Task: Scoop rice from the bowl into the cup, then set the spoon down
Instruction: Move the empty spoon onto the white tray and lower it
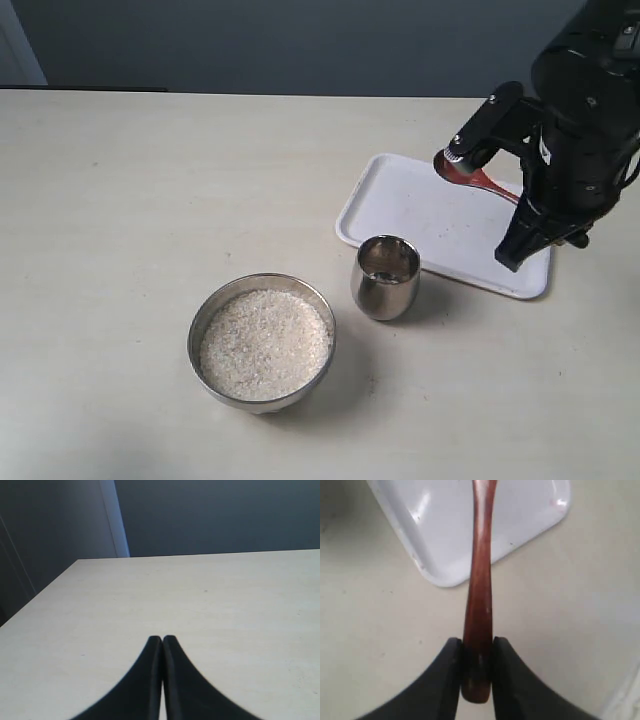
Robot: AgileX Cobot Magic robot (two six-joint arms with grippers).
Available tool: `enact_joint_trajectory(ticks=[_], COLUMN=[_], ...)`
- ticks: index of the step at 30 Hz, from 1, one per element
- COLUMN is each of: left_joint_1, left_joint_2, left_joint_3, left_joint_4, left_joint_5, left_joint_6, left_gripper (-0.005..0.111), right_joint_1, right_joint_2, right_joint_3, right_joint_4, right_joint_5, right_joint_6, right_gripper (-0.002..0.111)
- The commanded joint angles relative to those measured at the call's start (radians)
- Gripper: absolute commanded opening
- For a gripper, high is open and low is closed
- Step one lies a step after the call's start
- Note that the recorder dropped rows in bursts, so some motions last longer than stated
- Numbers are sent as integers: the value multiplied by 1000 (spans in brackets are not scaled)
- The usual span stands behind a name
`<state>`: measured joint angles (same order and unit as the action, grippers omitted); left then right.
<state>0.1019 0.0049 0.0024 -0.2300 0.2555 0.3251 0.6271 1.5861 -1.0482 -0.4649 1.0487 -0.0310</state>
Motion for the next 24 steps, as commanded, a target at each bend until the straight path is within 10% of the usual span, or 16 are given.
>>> enact_joint_trajectory(ticks=[1,24], left_joint_1=[-6,-6], left_joint_2=[-5,-5], left_joint_3=[-2,-2], left_joint_4=[2,2], left_joint_5=[-9,-9], left_joint_6=[-4,-4], left_gripper=[1,1], right_joint_1=[-94,-119], right_joint_2=[57,430], right_joint_3=[-7,-153], right_joint_4=[63,-78], right_joint_5=[-116,-302], right_joint_6=[6,-215], right_gripper=[-1,-1])
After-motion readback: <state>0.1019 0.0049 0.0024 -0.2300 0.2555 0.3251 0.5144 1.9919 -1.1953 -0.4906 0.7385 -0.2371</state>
